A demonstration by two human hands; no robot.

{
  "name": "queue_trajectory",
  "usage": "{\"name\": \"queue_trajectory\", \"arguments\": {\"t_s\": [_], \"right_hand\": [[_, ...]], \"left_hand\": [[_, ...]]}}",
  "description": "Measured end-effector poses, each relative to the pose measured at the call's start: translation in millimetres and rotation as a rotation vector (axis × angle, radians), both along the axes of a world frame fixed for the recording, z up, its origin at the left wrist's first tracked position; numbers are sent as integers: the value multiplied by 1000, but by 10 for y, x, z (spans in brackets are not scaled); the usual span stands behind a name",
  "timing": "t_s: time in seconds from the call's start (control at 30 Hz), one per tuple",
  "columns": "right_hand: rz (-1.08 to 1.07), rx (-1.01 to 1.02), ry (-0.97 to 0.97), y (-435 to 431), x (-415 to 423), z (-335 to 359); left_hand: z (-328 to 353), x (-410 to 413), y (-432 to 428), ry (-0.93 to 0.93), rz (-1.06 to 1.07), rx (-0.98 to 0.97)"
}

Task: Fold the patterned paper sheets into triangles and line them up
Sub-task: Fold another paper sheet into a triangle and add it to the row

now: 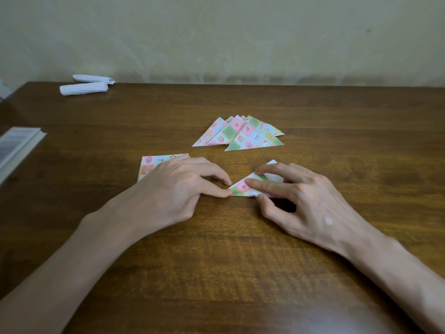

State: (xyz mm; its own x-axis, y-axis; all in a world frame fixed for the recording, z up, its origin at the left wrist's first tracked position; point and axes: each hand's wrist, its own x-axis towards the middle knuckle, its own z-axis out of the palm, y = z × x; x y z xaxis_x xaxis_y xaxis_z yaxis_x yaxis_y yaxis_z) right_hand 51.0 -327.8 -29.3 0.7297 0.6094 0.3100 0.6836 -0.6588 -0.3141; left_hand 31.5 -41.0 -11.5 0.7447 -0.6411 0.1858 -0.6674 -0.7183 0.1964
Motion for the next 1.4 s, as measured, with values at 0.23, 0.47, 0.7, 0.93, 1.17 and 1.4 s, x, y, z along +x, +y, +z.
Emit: {"name": "queue_trajectory", "arguments": {"t_s": [0.23,0.47,0.7,0.93,1.17,1.4], "right_hand": [[-2,-116,30,12,-39,58],[48,-295,43,19,-107,179],[59,-330,39,20,-126,182],[75,-252,48,19,-121,171],[82,-193,49,21,-110,167],[65,-56,74,51,-101,110]], "left_hand": [[37,31,8,-72,-62,86],[31,36,15,-31,-28,87],[47,25,-3,-26,-16,88],[31,0,7,1,5,41],[7,-19,-64,33,72,-140],[-129,45,-207,58,223,-363]]}}
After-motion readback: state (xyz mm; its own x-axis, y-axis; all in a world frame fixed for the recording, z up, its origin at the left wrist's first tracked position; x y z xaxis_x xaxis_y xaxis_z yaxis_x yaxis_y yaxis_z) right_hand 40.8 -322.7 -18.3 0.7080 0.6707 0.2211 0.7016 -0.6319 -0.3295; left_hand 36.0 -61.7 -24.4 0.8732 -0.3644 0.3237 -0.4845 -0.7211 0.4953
